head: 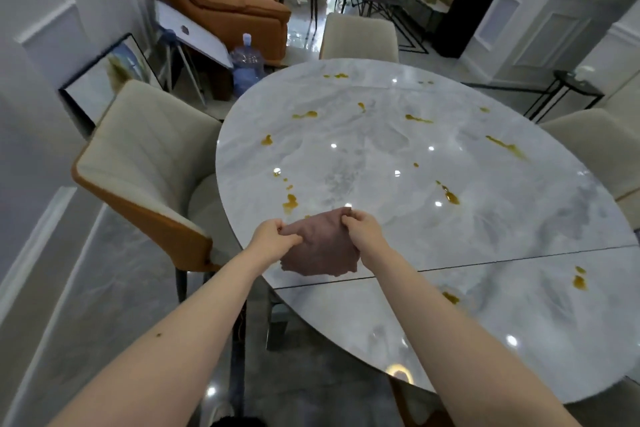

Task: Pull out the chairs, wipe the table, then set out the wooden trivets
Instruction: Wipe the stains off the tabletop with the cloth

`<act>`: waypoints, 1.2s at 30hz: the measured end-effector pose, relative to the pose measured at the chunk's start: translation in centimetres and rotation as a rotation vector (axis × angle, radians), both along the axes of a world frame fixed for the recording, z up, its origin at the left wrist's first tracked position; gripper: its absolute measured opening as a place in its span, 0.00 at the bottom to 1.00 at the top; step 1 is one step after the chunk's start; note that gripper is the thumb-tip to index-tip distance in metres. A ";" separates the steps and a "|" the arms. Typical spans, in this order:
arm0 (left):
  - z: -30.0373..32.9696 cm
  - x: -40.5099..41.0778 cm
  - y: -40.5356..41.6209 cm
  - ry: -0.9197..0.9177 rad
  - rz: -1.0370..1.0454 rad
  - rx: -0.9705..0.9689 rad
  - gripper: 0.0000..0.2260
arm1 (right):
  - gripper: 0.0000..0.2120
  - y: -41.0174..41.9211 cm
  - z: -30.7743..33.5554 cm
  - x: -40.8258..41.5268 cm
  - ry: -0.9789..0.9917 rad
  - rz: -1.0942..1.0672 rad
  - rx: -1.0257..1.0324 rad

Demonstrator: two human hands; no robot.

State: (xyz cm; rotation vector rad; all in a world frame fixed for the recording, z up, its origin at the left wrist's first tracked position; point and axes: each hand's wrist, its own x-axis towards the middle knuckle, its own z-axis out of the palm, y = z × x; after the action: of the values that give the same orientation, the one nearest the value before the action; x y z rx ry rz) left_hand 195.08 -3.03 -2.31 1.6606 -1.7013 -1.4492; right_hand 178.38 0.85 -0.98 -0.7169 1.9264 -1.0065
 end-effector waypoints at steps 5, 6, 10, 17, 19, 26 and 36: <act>-2.2 0.0 -3.8 0.063 -0.006 0.011 0.16 | 0.13 -3.0 -1.0 0.6 0.132 -0.162 0.034; -2.8 0.1 -4.1 0.046 0.000 0.015 0.19 | 0.15 -3.3 -1.4 0.6 0.180 -0.164 0.053; -6.1 0.5 -5.2 -0.129 -0.085 -0.159 0.22 | 0.18 -3.3 -5.1 1.9 0.502 0.043 0.111; -11.4 1.4 -6.9 -0.548 -0.209 -0.477 0.24 | 0.32 -3.9 -12.5 7.7 0.799 0.230 0.349; -12.3 1.6 -7.7 -0.586 -0.175 -0.517 0.24 | 0.37 -4.6 -14.0 8.9 0.829 0.119 0.352; -13.8 2.0 -13.7 -0.648 -0.077 -0.544 0.25 | 0.41 -10.6 -15.6 9.0 0.859 -0.004 0.362; -15.1 1.5 -18.8 -0.639 0.019 -0.594 0.24 | 0.39 -21.6 -16.6 7.2 0.942 0.131 0.300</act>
State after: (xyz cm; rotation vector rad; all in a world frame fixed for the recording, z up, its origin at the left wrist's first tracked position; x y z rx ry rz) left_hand 196.56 -21.78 -17.44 1.8543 -2.1328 -0.3112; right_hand 185.62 -20.78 -17.63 -1.2542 2.6854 -0.2588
